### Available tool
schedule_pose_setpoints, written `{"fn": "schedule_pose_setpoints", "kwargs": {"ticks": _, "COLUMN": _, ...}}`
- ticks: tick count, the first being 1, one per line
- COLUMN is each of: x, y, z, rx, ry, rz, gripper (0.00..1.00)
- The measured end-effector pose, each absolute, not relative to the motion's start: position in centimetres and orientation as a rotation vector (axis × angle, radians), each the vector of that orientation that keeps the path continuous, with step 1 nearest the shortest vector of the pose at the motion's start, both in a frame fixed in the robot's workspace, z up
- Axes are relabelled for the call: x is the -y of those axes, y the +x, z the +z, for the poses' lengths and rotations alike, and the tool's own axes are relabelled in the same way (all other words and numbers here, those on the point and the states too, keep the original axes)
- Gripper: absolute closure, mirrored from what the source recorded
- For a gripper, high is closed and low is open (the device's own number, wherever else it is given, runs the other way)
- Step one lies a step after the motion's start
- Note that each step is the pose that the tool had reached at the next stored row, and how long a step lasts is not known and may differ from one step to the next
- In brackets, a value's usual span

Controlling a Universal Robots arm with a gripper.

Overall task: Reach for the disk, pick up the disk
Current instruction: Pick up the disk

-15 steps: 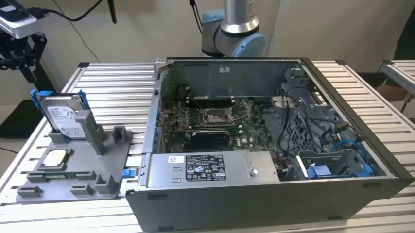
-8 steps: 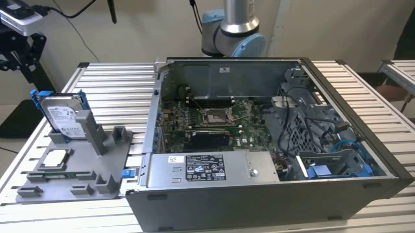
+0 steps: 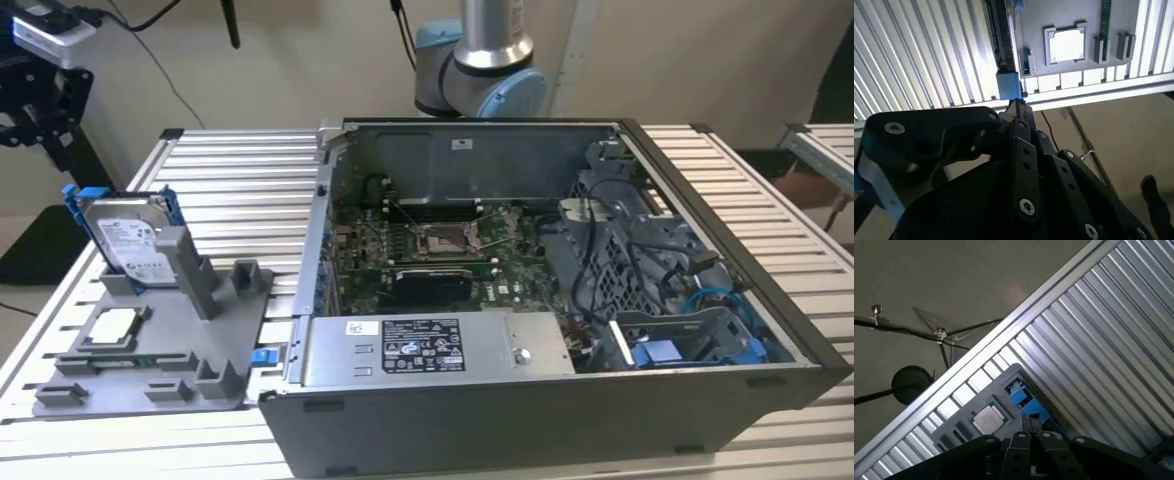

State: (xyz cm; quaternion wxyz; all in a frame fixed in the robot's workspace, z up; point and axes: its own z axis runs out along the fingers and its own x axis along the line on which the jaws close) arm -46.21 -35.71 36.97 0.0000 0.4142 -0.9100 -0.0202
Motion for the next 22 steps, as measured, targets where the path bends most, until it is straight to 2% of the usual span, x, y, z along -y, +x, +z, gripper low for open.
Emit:
{"fn": "schedule_pose_setpoints", "kwargs": {"ticks": 12, "x": 35.71, "y": -46.22, "z": 36.97, "rx": 2.697, "ry": 1.604, "rz": -0.062, "gripper": 1.00}}
{"fn": "schedule_pose_setpoints", "kwargs": {"ticks": 22, "x": 35.72, "y": -46.21, "z": 36.91, "rx": 2.543, "ry": 1.881, "rz": -0.033, "gripper": 1.00}}
